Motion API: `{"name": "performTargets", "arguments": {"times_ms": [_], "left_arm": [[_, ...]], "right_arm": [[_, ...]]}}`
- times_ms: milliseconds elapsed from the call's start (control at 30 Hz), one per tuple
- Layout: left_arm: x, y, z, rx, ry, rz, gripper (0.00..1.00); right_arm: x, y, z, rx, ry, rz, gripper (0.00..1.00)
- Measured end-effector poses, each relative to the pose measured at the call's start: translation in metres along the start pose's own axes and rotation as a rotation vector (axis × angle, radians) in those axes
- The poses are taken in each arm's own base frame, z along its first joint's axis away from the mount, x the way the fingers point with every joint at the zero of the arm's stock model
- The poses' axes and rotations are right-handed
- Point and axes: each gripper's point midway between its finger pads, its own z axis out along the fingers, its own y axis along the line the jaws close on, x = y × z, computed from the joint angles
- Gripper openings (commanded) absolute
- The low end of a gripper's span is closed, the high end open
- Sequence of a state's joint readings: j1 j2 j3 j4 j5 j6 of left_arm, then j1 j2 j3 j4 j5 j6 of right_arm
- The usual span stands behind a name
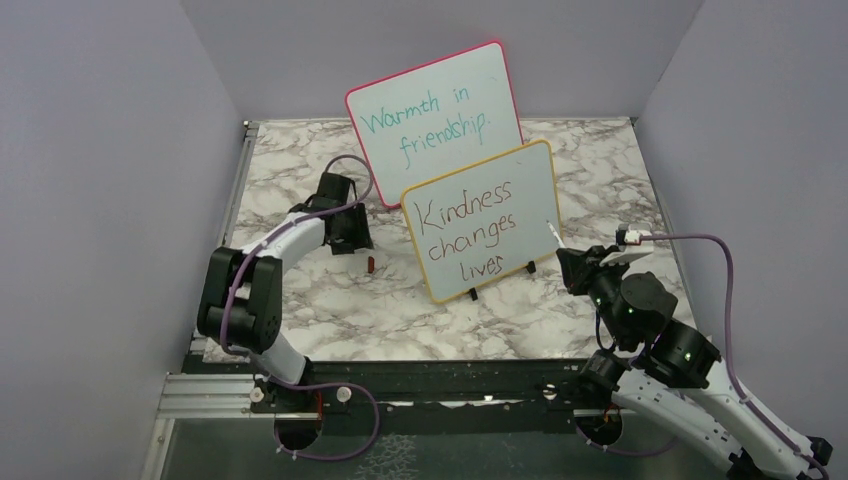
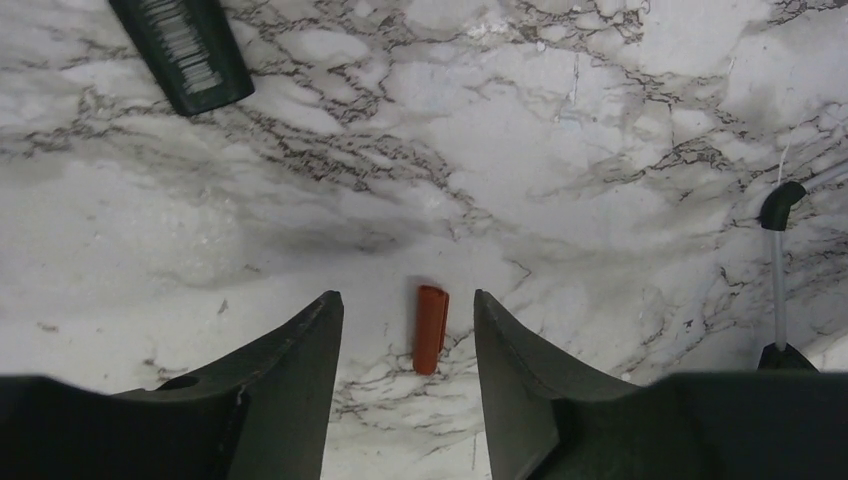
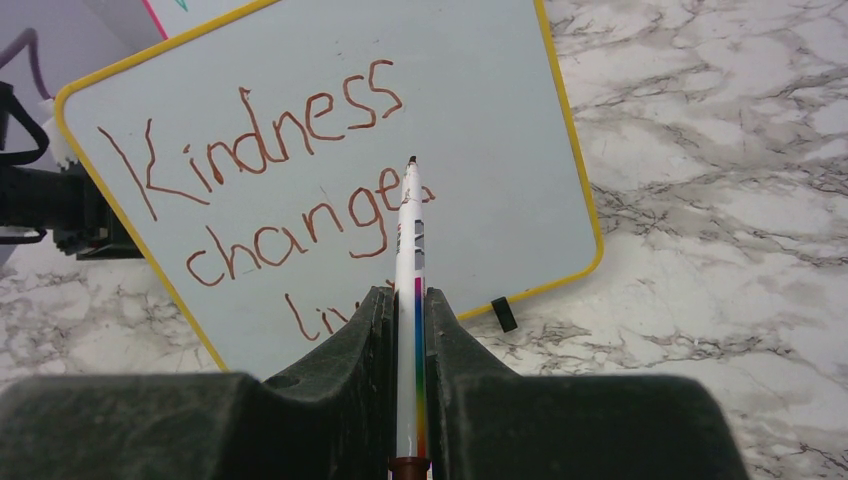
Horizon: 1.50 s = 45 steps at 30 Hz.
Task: Write a sentence on the whiteboard
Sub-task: Close the whiteboard marker at the center of the board.
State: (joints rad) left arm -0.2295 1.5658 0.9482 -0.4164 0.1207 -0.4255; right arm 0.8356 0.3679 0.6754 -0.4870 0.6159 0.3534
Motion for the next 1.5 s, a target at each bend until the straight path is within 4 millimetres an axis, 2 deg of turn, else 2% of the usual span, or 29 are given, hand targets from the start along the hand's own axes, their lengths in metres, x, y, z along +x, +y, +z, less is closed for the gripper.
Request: {"name": "performTargets", "arguments": {"times_ms": [133,300,400,767,1133,1367,1500], "left_arm": [[-0.003,-0.008,0.016,0.011,0.038,0.016,0.42],[0.006,-0.018,0.031,0.013,0.091,0.047,0.39],[0.011,-0.021,0.031,0.009,0.107,0.070,0.37],[0.026,-0.007,0.024,-0.107,0.138,0.128,0.34],[0.036,-0.009,0.023,-0.153,0.147,0.177,0.27],[0.040,-0.012,0.024,-0.183,0.134,0.192,0.16],[0.041,-0.010,0.023,-0.188,0.110,0.186,0.10]], "right_arm": [[0.000,0.000,0.000,0.000,-0.002,0.002,0.01],[-0.002,0.000,-0.001,-0.002,-0.007,0.005,0.01],[-0.002,-0.001,-0.002,-0.002,-0.009,0.007,0.01],[-0.002,-0.001,-0.001,-0.002,-0.007,0.006,0.01],[0.000,0.000,0.000,0.000,-0.001,0.000,0.01],[-0.001,0.001,0.000,-0.008,-0.003,-0.008,0.01],[0.002,0.009,0.003,-0.040,0.011,-0.030,0.01]]}}
